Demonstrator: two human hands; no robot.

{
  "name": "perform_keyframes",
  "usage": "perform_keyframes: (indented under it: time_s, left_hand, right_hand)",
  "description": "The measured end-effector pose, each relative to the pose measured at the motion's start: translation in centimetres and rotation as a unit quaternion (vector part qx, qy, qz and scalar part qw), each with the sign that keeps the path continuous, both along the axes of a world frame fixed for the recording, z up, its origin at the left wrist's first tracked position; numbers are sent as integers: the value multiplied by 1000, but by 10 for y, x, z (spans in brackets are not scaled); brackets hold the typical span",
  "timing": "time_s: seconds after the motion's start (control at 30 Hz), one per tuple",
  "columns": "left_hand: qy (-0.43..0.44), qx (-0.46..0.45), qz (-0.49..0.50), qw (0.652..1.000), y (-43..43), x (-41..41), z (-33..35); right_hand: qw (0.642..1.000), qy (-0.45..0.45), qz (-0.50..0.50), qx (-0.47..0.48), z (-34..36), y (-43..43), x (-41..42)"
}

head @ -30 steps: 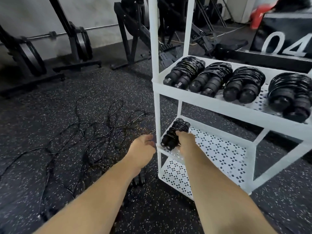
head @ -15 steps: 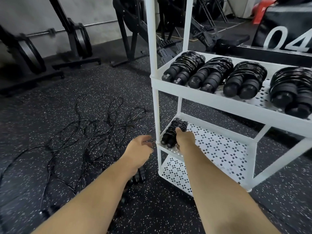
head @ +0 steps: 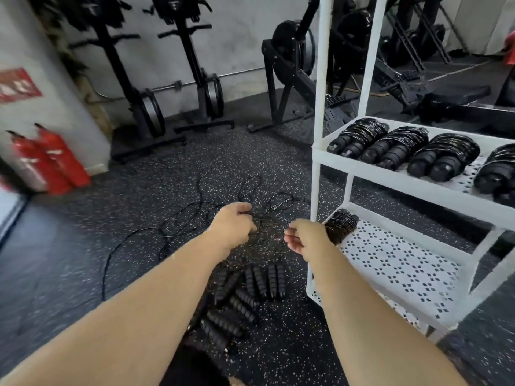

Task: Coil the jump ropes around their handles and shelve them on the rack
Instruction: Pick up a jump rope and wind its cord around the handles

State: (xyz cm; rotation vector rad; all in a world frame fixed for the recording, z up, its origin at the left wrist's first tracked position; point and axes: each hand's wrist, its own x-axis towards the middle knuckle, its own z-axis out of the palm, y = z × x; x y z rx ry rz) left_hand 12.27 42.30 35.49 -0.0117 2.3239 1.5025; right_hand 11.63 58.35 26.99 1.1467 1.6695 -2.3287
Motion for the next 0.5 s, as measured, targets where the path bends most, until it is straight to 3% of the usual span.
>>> perform_keyframes:
  time_s: [0.27,0.5]
  left_hand:
    - [35,-12,141,989,-131,20,26]
    - [-4,10,223,975,-224,-5,-17]
  right_hand:
    - [978,53,202,13,47,-137,11]
    - [963,23,264,40,23,-206,-16]
